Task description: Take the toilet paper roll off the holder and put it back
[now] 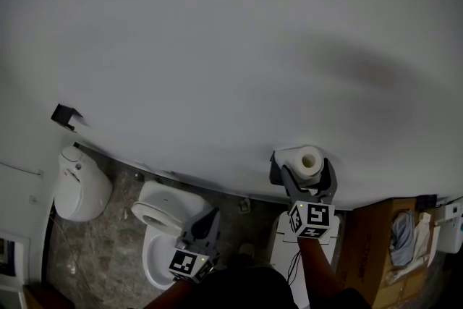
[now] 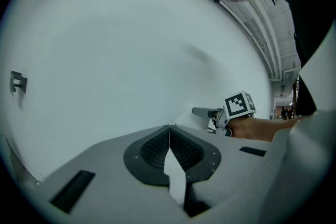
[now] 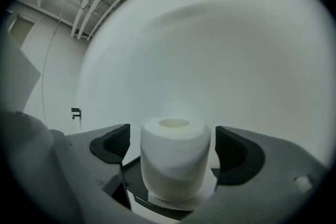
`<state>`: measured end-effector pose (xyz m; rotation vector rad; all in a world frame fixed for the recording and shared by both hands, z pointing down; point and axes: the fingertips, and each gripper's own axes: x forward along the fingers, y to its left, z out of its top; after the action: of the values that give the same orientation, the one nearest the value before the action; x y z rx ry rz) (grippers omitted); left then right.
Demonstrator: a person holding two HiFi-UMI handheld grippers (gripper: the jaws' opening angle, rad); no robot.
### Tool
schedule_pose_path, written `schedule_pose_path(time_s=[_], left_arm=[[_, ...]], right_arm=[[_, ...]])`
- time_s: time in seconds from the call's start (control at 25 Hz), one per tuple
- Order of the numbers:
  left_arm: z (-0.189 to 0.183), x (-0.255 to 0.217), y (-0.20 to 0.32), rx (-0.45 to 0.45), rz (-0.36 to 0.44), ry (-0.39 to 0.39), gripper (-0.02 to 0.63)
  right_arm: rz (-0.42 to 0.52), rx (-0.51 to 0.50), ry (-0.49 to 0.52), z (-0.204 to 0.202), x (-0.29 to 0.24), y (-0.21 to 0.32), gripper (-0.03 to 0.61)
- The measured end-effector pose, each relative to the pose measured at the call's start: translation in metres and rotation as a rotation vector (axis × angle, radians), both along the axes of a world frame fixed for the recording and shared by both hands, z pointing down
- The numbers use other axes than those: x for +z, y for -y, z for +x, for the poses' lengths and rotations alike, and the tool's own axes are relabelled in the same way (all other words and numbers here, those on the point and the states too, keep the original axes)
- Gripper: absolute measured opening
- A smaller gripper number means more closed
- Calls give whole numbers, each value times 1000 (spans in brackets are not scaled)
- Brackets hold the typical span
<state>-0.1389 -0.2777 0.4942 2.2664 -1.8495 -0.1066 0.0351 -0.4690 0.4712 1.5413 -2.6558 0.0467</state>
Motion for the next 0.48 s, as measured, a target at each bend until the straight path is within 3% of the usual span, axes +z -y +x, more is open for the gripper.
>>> schedule_pose_path(time_s=[0.16,0.28,0.48], left_arm=[[-1,6,-9,18,-3,27,17],[2,-2,-16,19,-37,-3,17],[-1,-3,-46,68,-6,25,17]], right_arm=[[-11,18,28,6,-7,-13,502],[-6,40,44,13,-15,-36,502],[-41,45,13,21,-8,-94,501]])
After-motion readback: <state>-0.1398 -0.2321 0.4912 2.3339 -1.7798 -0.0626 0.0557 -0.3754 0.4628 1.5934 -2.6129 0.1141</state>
